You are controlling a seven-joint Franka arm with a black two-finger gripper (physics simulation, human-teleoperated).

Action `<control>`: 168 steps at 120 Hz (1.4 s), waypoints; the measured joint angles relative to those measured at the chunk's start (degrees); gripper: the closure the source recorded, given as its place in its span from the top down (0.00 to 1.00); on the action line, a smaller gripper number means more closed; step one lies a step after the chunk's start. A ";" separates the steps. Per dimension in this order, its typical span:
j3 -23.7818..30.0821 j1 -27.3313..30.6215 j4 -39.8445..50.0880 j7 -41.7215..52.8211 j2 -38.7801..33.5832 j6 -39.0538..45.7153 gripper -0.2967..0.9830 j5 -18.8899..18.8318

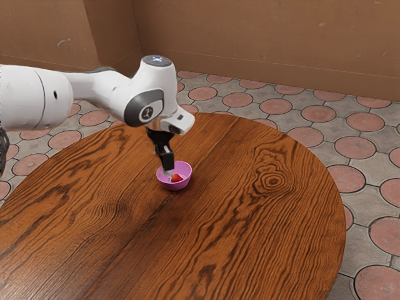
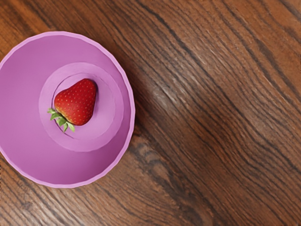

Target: Take strawberry from the bowl

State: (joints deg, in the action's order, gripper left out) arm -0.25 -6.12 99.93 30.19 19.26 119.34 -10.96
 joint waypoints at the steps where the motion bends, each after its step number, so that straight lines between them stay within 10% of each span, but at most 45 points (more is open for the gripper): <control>1: 0.00 0.00 -0.01 0.31 0.04 0.04 0.77 0.04; 80: -0.10 2.22 -8.74 18.36 10.60 2.09 0.54 0.11; 168: -0.01 3.54 -14.64 28.52 18.73 7.29 0.52 0.95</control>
State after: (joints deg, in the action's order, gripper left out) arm -0.26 -2.59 85.29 58.70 37.99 126.63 -10.01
